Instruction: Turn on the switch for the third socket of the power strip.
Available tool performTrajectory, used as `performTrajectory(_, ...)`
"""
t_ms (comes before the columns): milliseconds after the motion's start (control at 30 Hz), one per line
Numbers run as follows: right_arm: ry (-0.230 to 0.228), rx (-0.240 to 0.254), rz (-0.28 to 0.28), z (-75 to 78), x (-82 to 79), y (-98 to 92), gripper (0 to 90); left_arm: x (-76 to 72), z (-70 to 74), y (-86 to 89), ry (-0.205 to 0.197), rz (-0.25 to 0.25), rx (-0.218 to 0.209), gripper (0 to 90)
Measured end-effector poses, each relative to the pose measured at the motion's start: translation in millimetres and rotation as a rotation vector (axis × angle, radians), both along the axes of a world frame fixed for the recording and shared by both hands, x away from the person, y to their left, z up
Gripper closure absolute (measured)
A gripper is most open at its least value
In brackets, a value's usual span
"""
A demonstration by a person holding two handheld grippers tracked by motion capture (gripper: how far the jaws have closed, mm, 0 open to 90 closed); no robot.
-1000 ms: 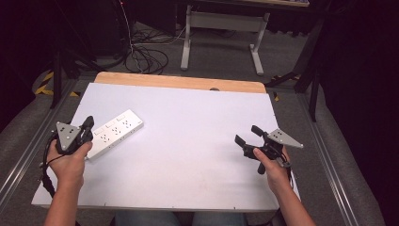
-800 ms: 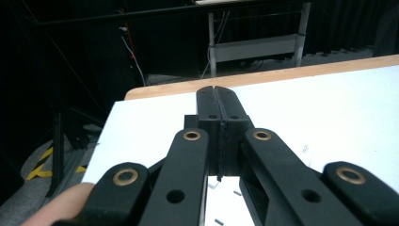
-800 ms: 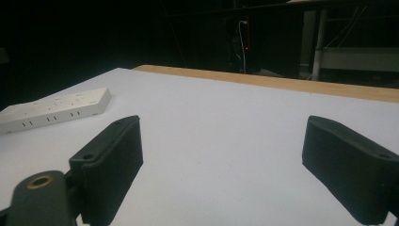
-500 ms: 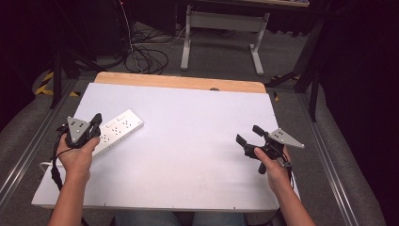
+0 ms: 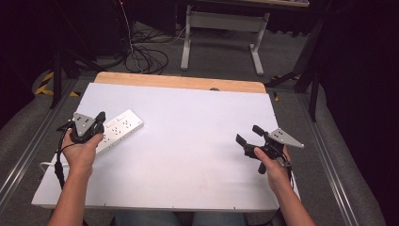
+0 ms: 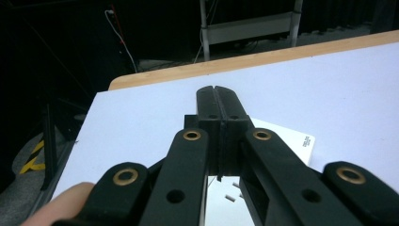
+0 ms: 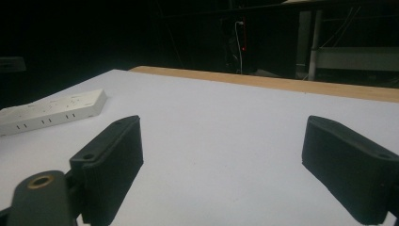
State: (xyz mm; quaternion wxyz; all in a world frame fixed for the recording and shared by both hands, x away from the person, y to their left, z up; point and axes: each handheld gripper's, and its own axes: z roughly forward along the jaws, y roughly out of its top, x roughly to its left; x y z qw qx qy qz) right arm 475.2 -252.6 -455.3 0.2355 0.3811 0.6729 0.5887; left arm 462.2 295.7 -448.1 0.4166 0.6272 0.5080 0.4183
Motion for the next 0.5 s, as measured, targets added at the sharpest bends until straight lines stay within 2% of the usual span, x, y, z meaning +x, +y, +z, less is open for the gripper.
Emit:
performTrajectory(300,0.005,0.000,-0.004,-0.6,1.3,-0.9,13.3,9.1,-4.7,-5.1,0.035,-0.019,0.032,89.8)
performTrajectory(500,0.003,0.000,-0.001,-0.3,1.0,-0.4,13.3,14.3,-6.5,-8.6,0.065,-0.021,0.037,89.8)
